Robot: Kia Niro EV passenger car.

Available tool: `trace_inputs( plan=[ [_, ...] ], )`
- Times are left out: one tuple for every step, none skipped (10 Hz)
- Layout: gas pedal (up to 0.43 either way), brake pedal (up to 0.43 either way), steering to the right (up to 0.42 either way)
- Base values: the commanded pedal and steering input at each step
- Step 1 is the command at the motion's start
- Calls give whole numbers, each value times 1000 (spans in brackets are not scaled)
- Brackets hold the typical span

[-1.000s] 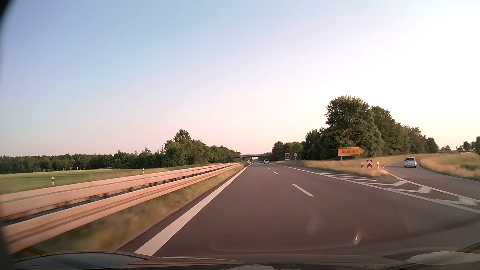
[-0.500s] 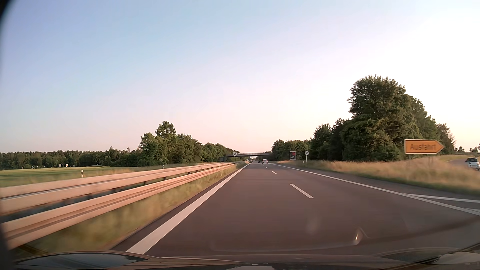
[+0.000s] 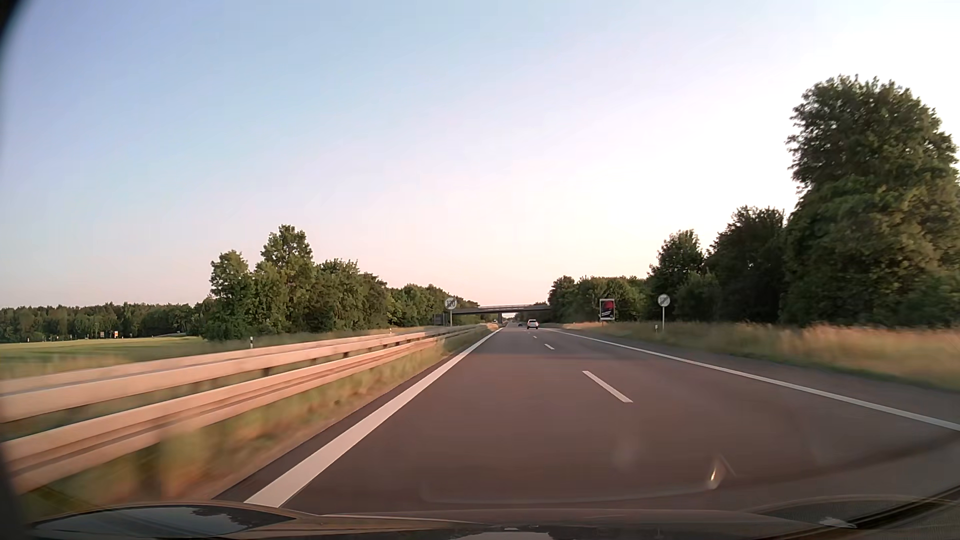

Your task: Follow the waypoints while adhering to traffic rules and regulations

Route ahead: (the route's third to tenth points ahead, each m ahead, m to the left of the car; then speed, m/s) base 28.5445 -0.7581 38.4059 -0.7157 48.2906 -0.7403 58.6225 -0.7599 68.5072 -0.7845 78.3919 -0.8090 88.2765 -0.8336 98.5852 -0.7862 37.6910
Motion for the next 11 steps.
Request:
trace_inputs(
  plan=[
    [520,12,-2],
    [520,18,-2],
    [520,18,-2],
    [520,18,-2],
    [520,18,-2],
    [520,18,-2],
    [520,18,-2],
    [520,18,-1],
    [520,18,-1],
    [520,18,-1],
    [520,12,-1]
  ],
)
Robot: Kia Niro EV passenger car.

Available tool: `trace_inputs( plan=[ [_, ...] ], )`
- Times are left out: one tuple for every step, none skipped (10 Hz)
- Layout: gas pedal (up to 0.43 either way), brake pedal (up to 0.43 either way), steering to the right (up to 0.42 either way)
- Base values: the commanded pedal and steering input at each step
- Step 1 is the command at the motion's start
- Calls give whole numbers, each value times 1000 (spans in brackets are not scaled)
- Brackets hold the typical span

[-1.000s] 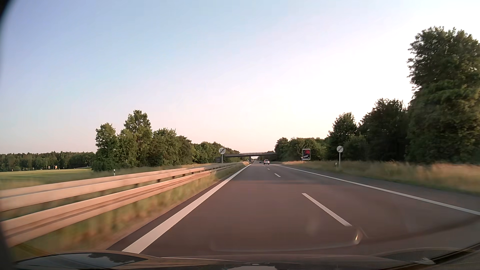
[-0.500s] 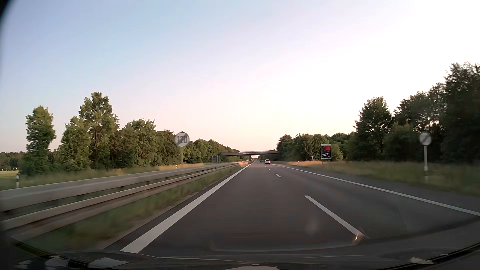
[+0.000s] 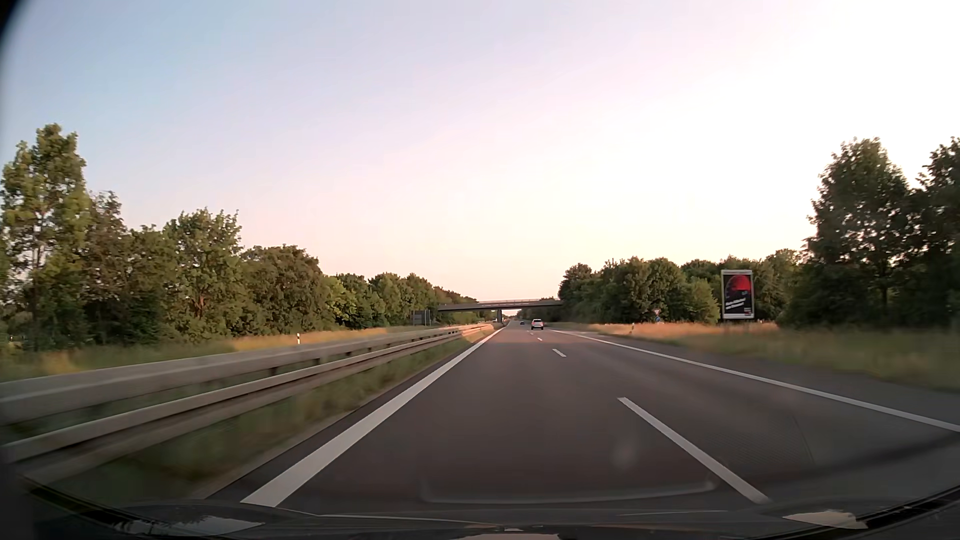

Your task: Follow the waypoints while adhering to traffic rules and regulations

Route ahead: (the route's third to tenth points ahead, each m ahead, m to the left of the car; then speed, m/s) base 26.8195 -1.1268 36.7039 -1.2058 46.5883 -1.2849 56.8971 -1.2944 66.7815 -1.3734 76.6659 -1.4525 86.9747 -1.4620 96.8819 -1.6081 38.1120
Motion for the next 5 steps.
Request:
trace_inputs(
  plan=[
    [520,18,-1],
    [520,18,-1],
    [520,18,-1],
    [520,18,-1],
    [520,18,-1]
  ],
)
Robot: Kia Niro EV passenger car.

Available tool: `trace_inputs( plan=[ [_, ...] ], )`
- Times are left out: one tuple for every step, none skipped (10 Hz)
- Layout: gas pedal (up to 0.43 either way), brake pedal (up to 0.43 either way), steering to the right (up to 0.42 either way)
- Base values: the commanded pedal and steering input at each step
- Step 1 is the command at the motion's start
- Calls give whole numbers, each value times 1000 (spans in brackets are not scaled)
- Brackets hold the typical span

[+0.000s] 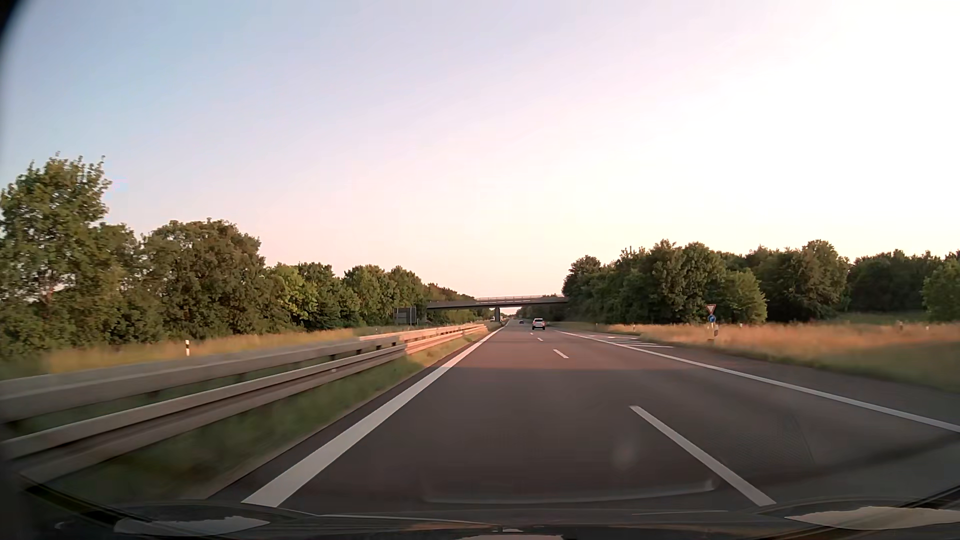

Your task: Follow the waypoints while adhering to traffic rules and regulations

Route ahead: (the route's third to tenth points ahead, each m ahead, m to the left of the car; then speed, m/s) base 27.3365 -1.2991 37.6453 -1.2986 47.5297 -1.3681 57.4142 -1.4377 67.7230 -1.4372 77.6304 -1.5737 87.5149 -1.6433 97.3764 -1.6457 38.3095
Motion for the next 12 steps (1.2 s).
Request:
trace_inputs(
  plan=[
    [520,18,-1],
    [520,18,-1],
    [520,18,-1],
    [520,18,-1],
    [520,18,-1],
    [520,18,-1],
    [520,18,-1],
    [520,18,-1],
    [520,18,-1],
    [520,18,-1],
    [520,18,-2],
    [520,18,-2]
  ],
)
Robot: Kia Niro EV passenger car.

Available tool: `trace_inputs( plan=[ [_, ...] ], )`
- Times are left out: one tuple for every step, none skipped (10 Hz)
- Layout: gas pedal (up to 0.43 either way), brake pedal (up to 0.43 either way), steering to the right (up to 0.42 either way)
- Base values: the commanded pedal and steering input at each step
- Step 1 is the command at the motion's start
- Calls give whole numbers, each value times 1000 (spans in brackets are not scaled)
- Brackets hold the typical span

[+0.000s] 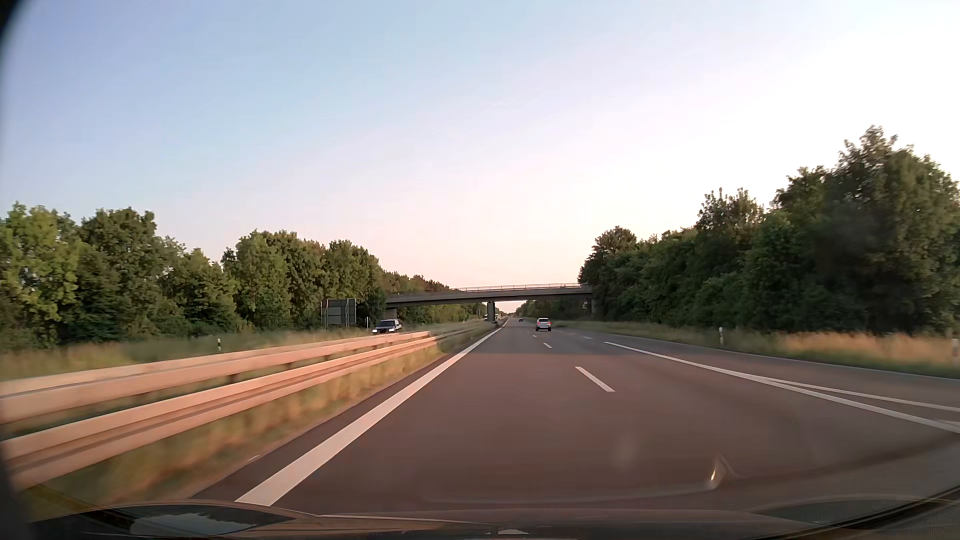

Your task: Follow the waypoints while adhering to traffic rules and regulations

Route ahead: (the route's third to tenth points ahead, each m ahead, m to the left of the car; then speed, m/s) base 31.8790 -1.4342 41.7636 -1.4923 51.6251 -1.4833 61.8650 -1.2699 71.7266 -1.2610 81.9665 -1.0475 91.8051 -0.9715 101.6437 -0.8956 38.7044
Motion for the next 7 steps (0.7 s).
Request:
trace_inputs(
  plan=[
    [520,18,-1],
    [520,18,-2],
    [520,18,-2],
    [520,18,-2],
    [520,18,-2],
    [520,18,-2],
    [520,18,-3]
  ],
)
